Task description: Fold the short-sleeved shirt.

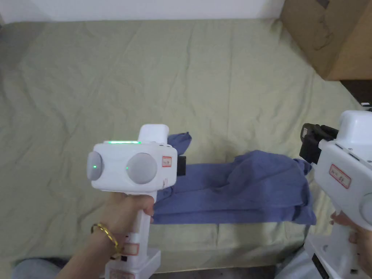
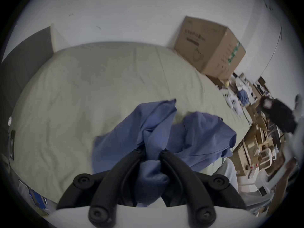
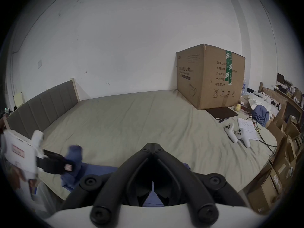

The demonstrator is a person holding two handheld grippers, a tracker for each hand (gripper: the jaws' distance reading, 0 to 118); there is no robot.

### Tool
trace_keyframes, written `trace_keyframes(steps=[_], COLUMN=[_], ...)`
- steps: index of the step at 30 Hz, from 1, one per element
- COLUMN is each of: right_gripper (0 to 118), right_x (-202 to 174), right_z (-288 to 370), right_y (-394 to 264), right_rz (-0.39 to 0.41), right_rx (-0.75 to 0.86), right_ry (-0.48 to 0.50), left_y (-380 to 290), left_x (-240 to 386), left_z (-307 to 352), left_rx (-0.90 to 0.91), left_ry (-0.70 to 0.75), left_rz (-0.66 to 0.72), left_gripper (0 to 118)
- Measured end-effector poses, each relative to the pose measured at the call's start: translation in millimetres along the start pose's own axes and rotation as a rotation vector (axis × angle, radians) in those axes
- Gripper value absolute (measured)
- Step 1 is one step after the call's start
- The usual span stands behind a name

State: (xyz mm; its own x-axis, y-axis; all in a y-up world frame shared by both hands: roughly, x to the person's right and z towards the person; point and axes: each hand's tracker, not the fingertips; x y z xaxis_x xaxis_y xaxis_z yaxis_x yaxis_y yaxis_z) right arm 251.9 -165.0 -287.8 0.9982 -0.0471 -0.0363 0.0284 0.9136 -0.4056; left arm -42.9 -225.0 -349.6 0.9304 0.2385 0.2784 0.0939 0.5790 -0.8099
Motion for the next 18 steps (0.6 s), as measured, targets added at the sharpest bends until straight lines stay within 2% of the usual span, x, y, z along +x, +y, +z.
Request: trace_keyframes(steps=[4, 5, 7, 9, 10, 11, 13, 16, 18], right_gripper=[0, 0, 0, 0, 0, 0, 0, 0, 0], right_x=[13.5, 16.6, 22.7, 27.7, 29.1, 30.3, 30.5, 28.1, 24.8], right_z=[11.9, 14.7, 17.8, 19.7, 20.0, 20.4, 20.7, 21.2, 22.3], right_y=[-5.4, -7.1, -10.6, -13.0, -13.4, -13.6, -12.6, -8.1, -5.0], right_rz=[-0.006, -0.010, -0.022, -0.038, -0.043, -0.046, -0.043, -0.036, -0.033], right_rx=[-0.012, -0.018, -0.027, -0.035, -0.039, -0.043, -0.043, -0.038, -0.024], right_ry=[-0.039, -0.048, -0.064, -0.076, -0.079, -0.083, -0.086, -0.081, -0.075], left_y=[-4.6, -7.2, -11.0, -15.7, -17.0, -17.6, -6.4, 8.7, 12.2], left_x=[24.1, 30.1, 34.9, 39.8, 41.6, 43.7, 33.2, 24.3, 15.9], left_z=[-53.1, -64.8, -80.5, -86.1, -87.0, -84.1, -61.0, -22.3, 2.8], left_rx=[-0.067, -0.077, -0.105, -0.179, -0.188, -0.182, -0.119, 0.050, 0.184], left_ry=[-0.007, -0.002, -0.011, -0.075, -0.116, -0.151, -0.171, -0.125, -0.071], left_rz=[0.020, 0.013, 0.007, 0.054, 0.085, 0.116, 0.118, 0.082, 0.081], left_gripper=[11, 15, 33, 70, 81, 87, 87, 86, 73])
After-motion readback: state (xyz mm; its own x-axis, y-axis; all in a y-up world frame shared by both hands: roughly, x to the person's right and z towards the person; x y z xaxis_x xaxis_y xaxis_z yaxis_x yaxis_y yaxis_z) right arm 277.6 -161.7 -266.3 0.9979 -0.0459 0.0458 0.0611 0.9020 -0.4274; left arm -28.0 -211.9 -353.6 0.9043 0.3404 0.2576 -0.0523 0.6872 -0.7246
